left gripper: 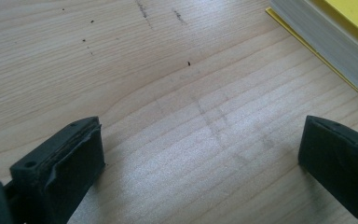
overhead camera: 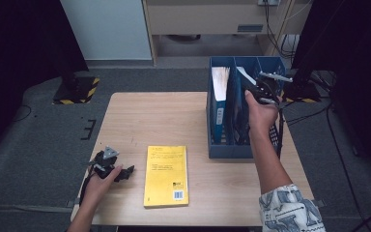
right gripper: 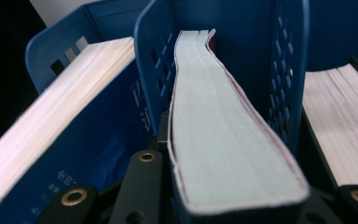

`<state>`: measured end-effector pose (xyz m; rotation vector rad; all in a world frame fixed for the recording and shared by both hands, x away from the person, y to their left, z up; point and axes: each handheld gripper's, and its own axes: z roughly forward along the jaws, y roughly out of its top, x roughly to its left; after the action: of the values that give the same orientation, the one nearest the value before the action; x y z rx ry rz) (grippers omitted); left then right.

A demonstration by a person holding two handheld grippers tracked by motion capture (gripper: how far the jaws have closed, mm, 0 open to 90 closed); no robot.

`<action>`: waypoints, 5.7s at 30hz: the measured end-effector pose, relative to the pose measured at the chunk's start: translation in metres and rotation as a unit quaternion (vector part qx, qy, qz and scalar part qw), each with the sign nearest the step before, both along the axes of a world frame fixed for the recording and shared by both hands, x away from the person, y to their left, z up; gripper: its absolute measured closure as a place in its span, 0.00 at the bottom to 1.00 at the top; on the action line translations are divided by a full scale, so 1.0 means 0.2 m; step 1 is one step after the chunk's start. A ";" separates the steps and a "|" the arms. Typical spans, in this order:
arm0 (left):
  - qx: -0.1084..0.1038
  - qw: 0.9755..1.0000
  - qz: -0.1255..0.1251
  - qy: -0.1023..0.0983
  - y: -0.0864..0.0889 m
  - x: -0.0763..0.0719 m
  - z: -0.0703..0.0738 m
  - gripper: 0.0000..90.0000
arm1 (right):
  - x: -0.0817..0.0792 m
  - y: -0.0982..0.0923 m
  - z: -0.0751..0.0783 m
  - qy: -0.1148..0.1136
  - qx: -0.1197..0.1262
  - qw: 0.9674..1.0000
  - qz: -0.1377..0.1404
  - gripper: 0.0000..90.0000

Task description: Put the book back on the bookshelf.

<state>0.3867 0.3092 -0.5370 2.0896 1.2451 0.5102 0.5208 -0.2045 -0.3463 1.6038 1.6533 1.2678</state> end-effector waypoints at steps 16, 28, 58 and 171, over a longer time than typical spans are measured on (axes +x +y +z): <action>-0.001 1.000 0.001 -0.001 0.00 0.00 0.00 0.00 | -0.05 -0.01 0.01 0.040 -0.017 0.999 0.015 0.80; -0.002 1.000 0.001 -0.001 -0.01 0.00 0.00 0.00 | -0.08 -0.04 0.03 0.066 -0.024 0.997 0.036 0.78; -0.002 1.000 0.000 0.000 -0.01 0.00 0.00 0.00 | -0.06 -0.05 0.05 0.038 -0.028 0.999 0.017 0.81; -0.002 1.000 -0.003 -0.001 -0.01 0.00 0.00 0.00 | 0.10 0.06 0.01 0.024 -0.066 0.998 -0.001 0.81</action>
<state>0.3865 0.3067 -0.5371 2.0885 1.2382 0.5062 0.5401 -0.1933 -0.3444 1.5672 1.7266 1.1015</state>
